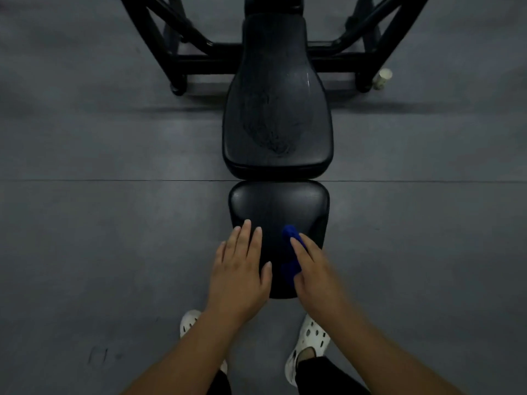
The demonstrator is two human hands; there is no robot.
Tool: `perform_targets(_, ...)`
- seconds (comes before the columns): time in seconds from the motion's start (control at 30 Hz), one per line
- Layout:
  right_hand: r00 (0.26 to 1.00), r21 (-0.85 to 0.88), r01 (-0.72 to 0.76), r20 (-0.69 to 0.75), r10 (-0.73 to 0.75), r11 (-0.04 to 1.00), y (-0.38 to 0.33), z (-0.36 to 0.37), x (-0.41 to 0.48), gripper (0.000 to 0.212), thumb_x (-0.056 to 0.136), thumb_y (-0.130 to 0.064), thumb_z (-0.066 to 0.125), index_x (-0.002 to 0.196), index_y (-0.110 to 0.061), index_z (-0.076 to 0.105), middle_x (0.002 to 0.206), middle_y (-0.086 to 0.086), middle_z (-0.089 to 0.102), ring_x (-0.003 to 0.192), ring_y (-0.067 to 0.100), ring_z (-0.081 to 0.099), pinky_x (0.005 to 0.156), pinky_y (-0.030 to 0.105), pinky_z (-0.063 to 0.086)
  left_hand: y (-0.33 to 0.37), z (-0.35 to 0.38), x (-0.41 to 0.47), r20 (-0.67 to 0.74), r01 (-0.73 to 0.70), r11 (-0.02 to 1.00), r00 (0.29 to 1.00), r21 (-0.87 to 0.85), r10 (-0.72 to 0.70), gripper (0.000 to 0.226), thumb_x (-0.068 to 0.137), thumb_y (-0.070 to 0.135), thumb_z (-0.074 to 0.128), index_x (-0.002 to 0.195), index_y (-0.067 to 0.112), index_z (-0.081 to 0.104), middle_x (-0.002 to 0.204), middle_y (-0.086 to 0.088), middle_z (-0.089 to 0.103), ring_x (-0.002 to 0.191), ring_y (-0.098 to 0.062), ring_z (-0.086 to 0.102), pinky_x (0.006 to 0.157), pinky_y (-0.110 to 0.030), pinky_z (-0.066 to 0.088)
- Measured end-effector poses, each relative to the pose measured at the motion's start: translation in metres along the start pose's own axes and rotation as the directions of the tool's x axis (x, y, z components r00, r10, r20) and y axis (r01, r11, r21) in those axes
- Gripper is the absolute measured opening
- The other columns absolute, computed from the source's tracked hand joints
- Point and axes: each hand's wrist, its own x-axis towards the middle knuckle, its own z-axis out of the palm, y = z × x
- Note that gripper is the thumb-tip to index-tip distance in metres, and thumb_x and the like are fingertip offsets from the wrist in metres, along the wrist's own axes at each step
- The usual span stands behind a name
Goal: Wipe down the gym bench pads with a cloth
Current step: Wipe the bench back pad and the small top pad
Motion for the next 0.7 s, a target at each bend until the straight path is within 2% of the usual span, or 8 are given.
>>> perform_targets(0.17,0.982,0.055,-0.146,-0.111,0.152,0.988,0.001,0.056,0.011,0.075,0.087,0.002,0.059,0.154,-0.018,0.033,0.161,0.003,0.027,0.139,0.021,0.039,0.107,0.03,0.044,-0.032,0.028,0.042,0.051,-0.143,0.99,0.988,0.001,0.143,0.07,0.097,0.05,0.026,0.159,0.02,0.019,0.167,-0.003,0.008,0.154,-0.02,0.008,0.122,-0.042,0.013)
perform_targets(0.27,0.955,0.042,-0.215,-0.201,0.219,0.976,0.011,0.08,0.035,0.072,0.087,-0.001,0.061,0.152,-0.014,0.036,0.159,0.008,0.031,0.142,0.025,0.037,0.109,0.04,0.045,-0.045,0.042,0.066,0.033,-0.219,0.975,0.975,0.026,0.218,0.069,0.095,0.05,0.028,0.157,0.019,0.025,0.167,-0.004,0.014,0.153,-0.02,0.014,0.12,-0.041,0.015)
perform_targets(0.43,0.836,0.003,-0.47,-0.318,0.447,0.882,0.025,0.11,0.136,0.065,0.098,-0.038,0.046,0.153,-0.009,0.03,0.161,0.015,0.025,0.15,0.033,0.019,0.122,0.048,0.021,-0.067,0.075,0.102,-0.02,-0.239,0.969,0.97,0.056,0.241,0.066,0.094,0.044,0.034,0.153,0.015,0.036,0.163,-0.007,0.027,0.149,-0.024,0.028,0.116,-0.046,0.03)
perform_targets(0.5,0.866,-0.067,-0.386,-0.368,0.337,0.92,0.01,0.126,0.166,0.063,0.098,-0.043,0.037,0.151,-0.009,0.035,0.158,0.015,0.032,0.148,0.036,0.026,0.119,0.047,0.021,-0.073,0.084,0.117,-0.061,-0.216,0.975,0.974,0.049,0.219,0.065,0.092,0.036,0.034,0.152,0.014,0.038,0.161,-0.009,0.031,0.147,-0.025,0.032,0.115,-0.047,0.033)
perform_targets(0.53,0.926,-0.149,-0.232,-0.335,0.172,0.961,0.003,0.139,0.169,0.061,0.098,-0.041,0.033,0.151,-0.01,0.036,0.157,0.013,0.035,0.147,0.035,0.029,0.119,0.046,0.024,-0.078,0.09,0.122,-0.076,-0.215,0.976,0.973,0.037,0.217,0.067,0.089,0.032,0.033,0.153,0.014,0.035,0.162,-0.008,0.029,0.148,-0.024,0.029,0.116,-0.047,0.031)
perform_targets(0.6,0.977,-0.253,0.127,-0.136,-0.166,0.959,-0.004,0.154,0.156,0.059,0.098,-0.037,0.033,0.154,-0.017,0.031,0.158,0.006,0.034,0.148,0.03,0.027,0.121,0.042,0.024,-0.091,0.099,0.126,-0.064,-0.227,0.974,0.972,0.021,0.228,0.073,0.084,0.028,0.032,0.155,0.014,0.031,0.164,-0.006,0.025,0.15,-0.022,0.024,0.118,-0.047,0.03)
perform_targets(0.63,0.969,-0.261,0.223,-0.044,-0.243,0.939,0.002,0.151,0.147,0.058,0.098,-0.035,0.037,0.153,-0.019,0.032,0.158,0.003,0.035,0.148,0.028,0.027,0.121,0.041,0.024,-0.099,0.103,0.125,-0.062,-0.231,0.973,0.971,0.018,0.232,0.072,0.083,0.027,0.033,0.154,0.014,0.034,0.163,-0.006,0.027,0.149,-0.022,0.026,0.116,-0.048,0.034)
perform_targets(0.7,0.957,-0.384,0.218,-0.095,-0.273,0.897,0.035,0.133,0.154,0.051,0.095,-0.027,0.044,0.144,-0.015,0.047,0.153,0.007,0.042,0.143,0.031,0.036,0.117,0.044,0.031,-0.111,0.107,0.121,-0.052,-0.21,0.978,0.976,0.011,0.211,0.068,0.084,0.027,0.036,0.149,0.012,0.041,0.159,-0.008,0.035,0.144,-0.025,0.037,0.11,-0.049,0.042)
